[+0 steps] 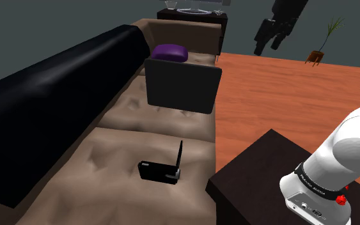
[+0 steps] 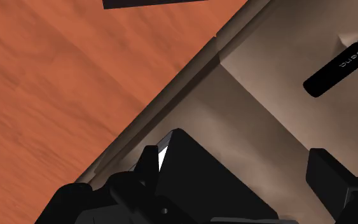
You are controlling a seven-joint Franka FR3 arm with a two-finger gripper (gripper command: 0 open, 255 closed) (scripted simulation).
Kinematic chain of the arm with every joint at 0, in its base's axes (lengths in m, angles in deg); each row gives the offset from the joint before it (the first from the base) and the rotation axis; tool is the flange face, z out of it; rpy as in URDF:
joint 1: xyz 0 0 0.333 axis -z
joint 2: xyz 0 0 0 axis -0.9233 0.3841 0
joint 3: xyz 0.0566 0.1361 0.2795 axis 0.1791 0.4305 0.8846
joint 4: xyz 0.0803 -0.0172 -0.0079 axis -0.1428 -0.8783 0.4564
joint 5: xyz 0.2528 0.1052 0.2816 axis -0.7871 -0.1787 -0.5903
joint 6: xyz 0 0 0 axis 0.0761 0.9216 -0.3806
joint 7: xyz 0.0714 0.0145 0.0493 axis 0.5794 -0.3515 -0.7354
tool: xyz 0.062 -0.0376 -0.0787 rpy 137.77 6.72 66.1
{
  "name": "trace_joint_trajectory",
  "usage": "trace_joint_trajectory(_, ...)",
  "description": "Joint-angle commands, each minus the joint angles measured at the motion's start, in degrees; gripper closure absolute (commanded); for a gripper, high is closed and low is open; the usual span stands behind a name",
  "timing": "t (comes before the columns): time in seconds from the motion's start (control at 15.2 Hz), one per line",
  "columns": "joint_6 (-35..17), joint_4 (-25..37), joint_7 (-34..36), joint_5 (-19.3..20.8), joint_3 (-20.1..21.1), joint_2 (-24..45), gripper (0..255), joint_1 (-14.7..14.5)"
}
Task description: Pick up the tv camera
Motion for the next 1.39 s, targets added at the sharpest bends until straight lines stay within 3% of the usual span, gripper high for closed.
trace_joint_trajectory(0.0, 0.0, 0.0, 0.0, 0.0, 0.0, 0.0, 0, 0.0)
trace_joint_trajectory(0.66, -15.12, -7.33, 0.07, -3.66, 4.89, 9.82, 0, -5.38)
trace_joint_trajectory(1.32, -30.39, -9.29, 0.19, -5.93, 10.45, 24.95, 0, -10.15)
